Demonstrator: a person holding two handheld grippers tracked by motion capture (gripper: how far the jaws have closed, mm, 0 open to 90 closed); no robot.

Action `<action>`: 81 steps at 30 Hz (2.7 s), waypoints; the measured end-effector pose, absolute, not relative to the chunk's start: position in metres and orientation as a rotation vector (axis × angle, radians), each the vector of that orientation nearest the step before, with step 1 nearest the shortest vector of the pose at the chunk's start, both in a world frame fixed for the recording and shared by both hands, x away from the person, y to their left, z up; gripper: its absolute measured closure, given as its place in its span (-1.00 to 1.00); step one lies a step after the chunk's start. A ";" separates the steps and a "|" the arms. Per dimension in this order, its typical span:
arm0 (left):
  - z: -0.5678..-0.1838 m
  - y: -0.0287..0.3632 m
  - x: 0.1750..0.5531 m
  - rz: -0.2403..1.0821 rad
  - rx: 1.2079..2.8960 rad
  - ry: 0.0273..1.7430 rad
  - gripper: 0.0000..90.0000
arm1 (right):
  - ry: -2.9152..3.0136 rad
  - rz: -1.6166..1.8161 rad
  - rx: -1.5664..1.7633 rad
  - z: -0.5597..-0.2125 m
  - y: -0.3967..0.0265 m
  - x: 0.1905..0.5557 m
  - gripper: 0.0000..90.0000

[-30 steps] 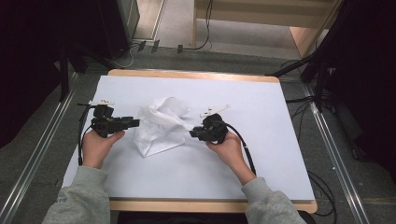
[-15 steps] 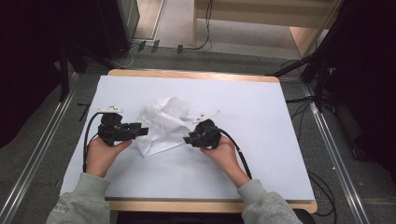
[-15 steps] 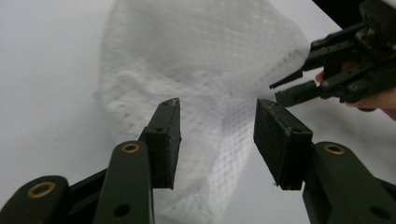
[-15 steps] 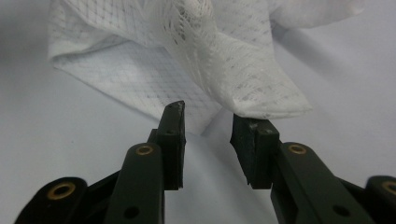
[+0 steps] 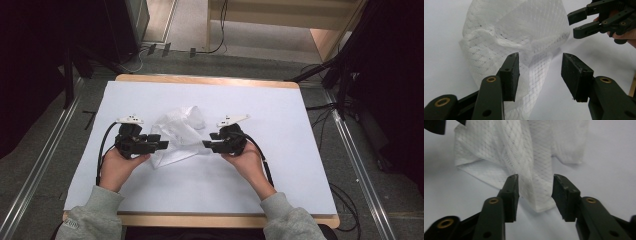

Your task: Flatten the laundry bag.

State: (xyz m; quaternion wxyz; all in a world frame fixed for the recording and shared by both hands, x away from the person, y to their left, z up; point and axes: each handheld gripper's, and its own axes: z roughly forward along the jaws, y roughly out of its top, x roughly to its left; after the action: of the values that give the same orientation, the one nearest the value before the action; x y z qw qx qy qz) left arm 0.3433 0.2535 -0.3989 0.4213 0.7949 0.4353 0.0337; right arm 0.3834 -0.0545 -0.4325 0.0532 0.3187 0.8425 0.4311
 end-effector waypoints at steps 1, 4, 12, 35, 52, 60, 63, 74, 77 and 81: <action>-0.399 0.253 0.343 0.084 1.997 1.089 0.09 | 2.573 1.298 0.962 -0.434 -0.051 0.384 0.39; -0.399 0.254 0.342 0.103 2.008 1.089 0.08 | 2.602 1.282 0.959 -0.438 -0.041 0.387 0.43; -0.404 0.252 0.339 0.103 2.010 1.072 0.04 | 2.632 1.406 0.952 -0.423 -0.028 0.389 0.96; -0.424 0.215 0.355 0.097 1.988 0.912 -0.02 | 2.696 1.638 0.895 -0.397 -0.007 0.383 0.97; -0.424 0.215 0.364 0.043 1.983 0.937 0.98 | 2.657 1.623 0.897 -0.395 -0.018 0.383 0.63; -0.407 0.254 0.362 0.059 1.886 1.015 0.98 | 2.596 1.571 0.922 -0.395 -0.036 0.386 0.61; -0.402 0.270 0.359 0.071 1.849 1.038 0.98 | 2.606 1.509 0.948 -0.405 -0.037 0.389 0.61; -0.399 0.314 0.354 0.074 1.766 1.138 0.98 | 2.680 1.289 0.980 -0.445 -0.019 0.397 0.41; -0.400 0.322 0.353 0.075 1.757 1.163 0.98 | 2.692 1.229 0.973 -0.454 -0.011 0.398 0.33; -0.402 0.333 0.351 0.076 1.737 1.197 0.98 | 2.694 1.182 0.962 -0.461 -0.005 0.399 0.24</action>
State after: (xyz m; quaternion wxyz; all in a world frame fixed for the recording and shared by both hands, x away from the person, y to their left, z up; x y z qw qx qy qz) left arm 0.3509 0.3334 -0.4022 0.4929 0.7160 0.4934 0.0314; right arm 0.3986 -0.0045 -0.4613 0.0234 0.3107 0.8702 0.3817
